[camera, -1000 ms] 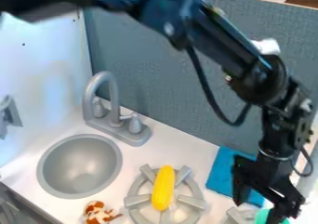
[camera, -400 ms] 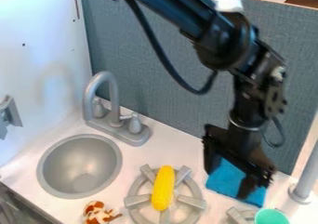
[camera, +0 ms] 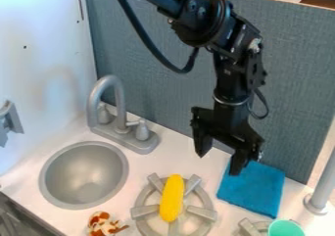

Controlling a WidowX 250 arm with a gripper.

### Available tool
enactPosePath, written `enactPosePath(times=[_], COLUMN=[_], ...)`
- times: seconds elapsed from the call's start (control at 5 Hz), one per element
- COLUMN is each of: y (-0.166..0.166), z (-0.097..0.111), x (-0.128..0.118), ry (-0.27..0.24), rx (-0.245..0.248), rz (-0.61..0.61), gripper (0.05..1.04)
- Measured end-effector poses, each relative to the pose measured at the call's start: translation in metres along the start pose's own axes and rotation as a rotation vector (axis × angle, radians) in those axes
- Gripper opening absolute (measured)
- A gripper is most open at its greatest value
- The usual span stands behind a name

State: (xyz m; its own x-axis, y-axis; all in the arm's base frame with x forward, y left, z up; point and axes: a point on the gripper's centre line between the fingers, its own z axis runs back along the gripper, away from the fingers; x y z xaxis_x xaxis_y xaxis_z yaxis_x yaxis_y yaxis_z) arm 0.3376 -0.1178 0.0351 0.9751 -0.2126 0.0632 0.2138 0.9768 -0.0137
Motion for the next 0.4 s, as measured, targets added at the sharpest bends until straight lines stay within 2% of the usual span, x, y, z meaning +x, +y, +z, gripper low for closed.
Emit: enactPosePath(times=[0.4], y=[0.005], z=[-0.038], x=[0.028], ry=[0.033], rx=[0.058], rz=[0.024], gripper=[1.003])
